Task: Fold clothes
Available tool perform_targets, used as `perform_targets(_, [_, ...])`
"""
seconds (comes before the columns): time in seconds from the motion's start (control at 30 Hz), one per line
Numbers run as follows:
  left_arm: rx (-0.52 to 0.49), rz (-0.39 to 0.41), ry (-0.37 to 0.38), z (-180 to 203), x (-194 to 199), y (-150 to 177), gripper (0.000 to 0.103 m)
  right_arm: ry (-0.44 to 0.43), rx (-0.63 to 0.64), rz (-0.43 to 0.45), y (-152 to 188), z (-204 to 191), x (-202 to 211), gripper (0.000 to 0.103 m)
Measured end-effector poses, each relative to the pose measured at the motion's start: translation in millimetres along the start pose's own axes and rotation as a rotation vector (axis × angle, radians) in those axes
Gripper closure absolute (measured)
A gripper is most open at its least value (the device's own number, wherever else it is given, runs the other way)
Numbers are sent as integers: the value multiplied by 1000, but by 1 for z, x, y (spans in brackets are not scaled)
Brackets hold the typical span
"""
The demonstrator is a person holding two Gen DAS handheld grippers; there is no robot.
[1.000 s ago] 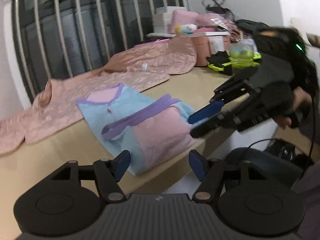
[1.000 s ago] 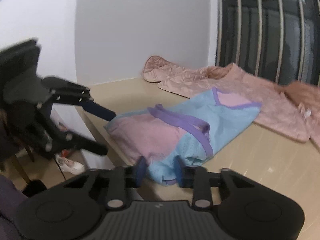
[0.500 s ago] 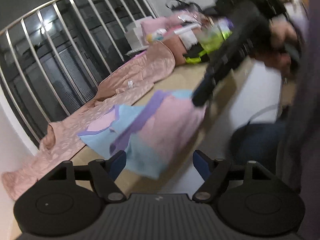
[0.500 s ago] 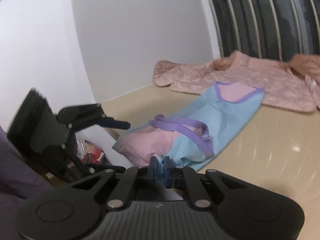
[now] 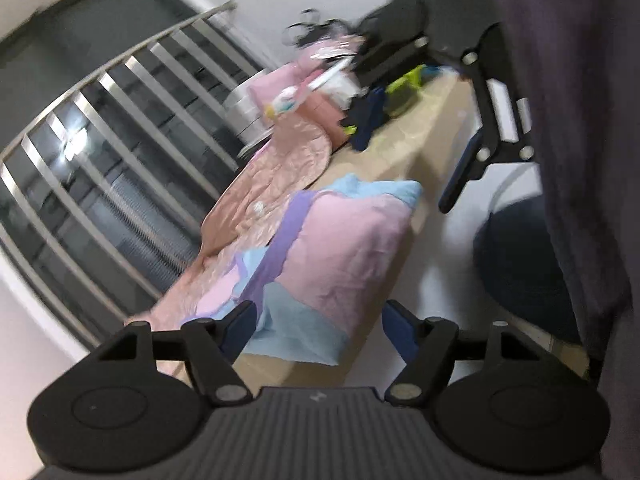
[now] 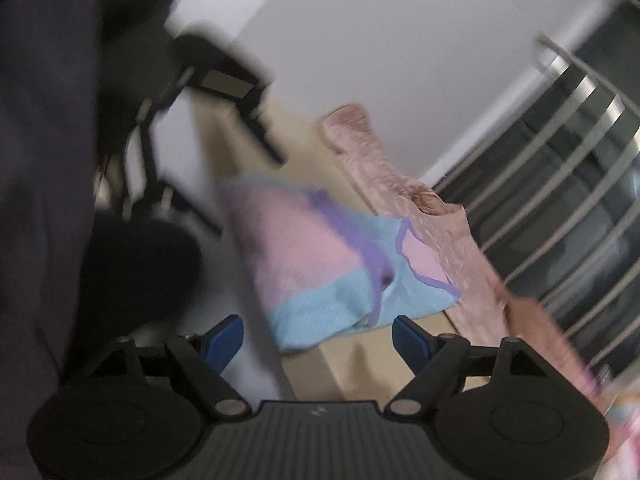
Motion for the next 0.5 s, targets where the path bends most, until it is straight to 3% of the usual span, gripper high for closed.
perform_targets(0.1, [-71, 43, -16, 2, 0, 2, 35, 20, 133, 1, 1, -17, -11, 24])
perform_targets(0.17, [-91, 45, -14, 0, -4, 4, 37, 30, 143, 21, -2, -18, -17, 33])
perform_targets(0.23, [-121, 54, 10, 0, -6, 8, 39, 29, 154, 20, -6, -15, -25, 55])
perform_targets(0.37, [-177, 78, 32, 5, -8, 13, 40, -26, 116, 5, -11, -2, -35, 73])
perform_targets(0.4, [-180, 79, 33, 5, -9, 13, 45, -39, 106, 0, -12, 1, -35, 82])
perform_targets(0.43, [-177, 71, 38, 5, -12, 14, 57, -51, 96, -5, -13, 3, -36, 86])
perform_targets(0.5, [-171, 50, 54, 4, -17, 15, 70, -63, 71, -11, -16, 8, -37, 87])
Point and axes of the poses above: each gripper's, at about its wrist camera, not at the fingertips, and x roughly against the way its jaws point, z to its right, y to its underside, the point moved 1 cm from there along -x, roughly the way its jaws point, and after that the axes turned 4 degrees about -x, right-handed, at the moved point
